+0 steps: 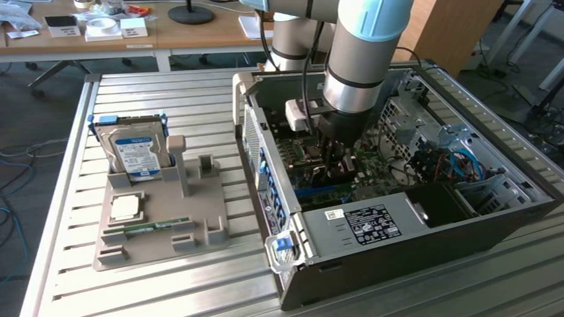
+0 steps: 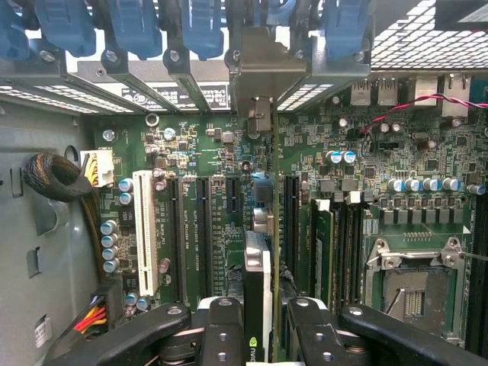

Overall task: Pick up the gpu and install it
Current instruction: 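Insert the gpu into the slot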

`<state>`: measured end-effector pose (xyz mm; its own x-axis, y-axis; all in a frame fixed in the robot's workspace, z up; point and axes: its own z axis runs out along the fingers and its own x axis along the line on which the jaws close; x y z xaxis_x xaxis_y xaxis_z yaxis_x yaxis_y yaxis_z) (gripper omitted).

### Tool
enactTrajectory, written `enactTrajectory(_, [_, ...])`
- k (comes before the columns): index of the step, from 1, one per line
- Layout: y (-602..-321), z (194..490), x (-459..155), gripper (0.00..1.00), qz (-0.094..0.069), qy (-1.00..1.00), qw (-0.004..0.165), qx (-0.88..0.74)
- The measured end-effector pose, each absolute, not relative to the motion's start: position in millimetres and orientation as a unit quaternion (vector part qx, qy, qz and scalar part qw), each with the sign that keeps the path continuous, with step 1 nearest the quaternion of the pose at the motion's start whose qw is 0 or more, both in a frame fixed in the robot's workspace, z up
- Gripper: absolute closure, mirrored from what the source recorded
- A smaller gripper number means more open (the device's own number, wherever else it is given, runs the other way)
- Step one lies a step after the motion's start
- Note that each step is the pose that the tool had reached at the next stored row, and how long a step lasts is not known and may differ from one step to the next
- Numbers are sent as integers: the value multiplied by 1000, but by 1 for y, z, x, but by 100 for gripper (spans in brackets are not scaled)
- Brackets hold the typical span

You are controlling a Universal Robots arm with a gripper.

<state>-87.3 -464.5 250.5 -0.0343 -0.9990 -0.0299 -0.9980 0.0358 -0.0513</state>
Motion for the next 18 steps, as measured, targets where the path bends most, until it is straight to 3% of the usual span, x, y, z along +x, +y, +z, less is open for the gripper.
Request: enactTrajectory(18, [-465,251,-87,73,-3,719,23,-694])
